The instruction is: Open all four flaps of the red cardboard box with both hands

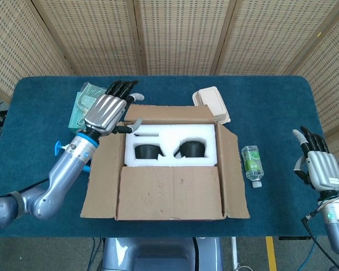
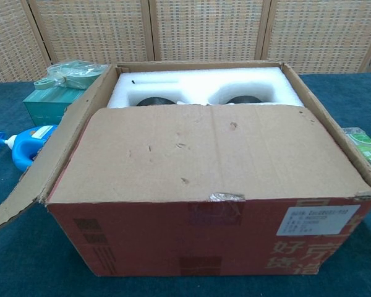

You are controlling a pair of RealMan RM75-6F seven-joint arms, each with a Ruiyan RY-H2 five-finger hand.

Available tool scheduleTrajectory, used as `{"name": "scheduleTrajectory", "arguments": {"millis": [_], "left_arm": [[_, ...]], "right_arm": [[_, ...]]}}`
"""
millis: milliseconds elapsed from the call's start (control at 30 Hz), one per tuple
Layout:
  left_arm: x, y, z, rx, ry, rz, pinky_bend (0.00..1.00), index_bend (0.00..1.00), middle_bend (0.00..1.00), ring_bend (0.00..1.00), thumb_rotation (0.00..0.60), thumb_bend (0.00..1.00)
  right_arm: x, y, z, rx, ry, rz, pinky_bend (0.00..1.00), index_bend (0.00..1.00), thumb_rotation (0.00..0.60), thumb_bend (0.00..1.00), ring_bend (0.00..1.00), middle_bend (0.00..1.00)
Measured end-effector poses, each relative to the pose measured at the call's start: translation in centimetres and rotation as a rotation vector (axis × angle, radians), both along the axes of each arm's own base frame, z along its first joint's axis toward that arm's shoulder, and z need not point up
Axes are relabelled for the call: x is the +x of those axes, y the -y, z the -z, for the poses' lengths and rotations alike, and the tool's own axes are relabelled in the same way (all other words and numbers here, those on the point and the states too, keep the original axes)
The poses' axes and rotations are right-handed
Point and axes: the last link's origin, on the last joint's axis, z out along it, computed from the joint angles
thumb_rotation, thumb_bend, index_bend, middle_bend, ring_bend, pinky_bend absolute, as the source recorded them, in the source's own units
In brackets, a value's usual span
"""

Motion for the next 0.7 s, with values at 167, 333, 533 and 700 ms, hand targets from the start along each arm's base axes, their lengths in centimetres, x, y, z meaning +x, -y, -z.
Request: {"name": "scheduleTrajectory", "arguments": {"millis": [167,333,533,700], "left_arm": [[-0.8,1.8,0.3,-0.102,0.018,-0.023,0.0,0.34,0.0,0.0,0.118,0.48],[-1.5,3.3,1.0,-0.183,0.038,-0.039,0.0,0.37,0.0,0.0,0.091,0.44],[-1.9,4.8,1.8,-0.245,0.03,-0.022,0.0,0.37,0.0,0.0,0.086,0.4],[-2.2,5.7,2.9,-0.272,-0.003,0.004,0.0,0.37,0.0,0.0,0.082,0.38]], "right_arm": [[0.2,-0.1,0.2,0.005,-0.001,-0.003,0.0,0.0,0.6,0.98,0.0,0.0],[0.3,-0.2,0.3,0.009,-0.001,-0.006,0.0,0.0,0.6,0.98,0.0,0.0],[0.4,-0.4,0.4,0.008,0.001,-0.008,0.0,0.0,0.6,0.98,0.0,0.0],[0.3,-0.6,0.3,0.007,0.002,-0.004,0.0,0.0,0.6,0.98,0.0,0.0]]}}
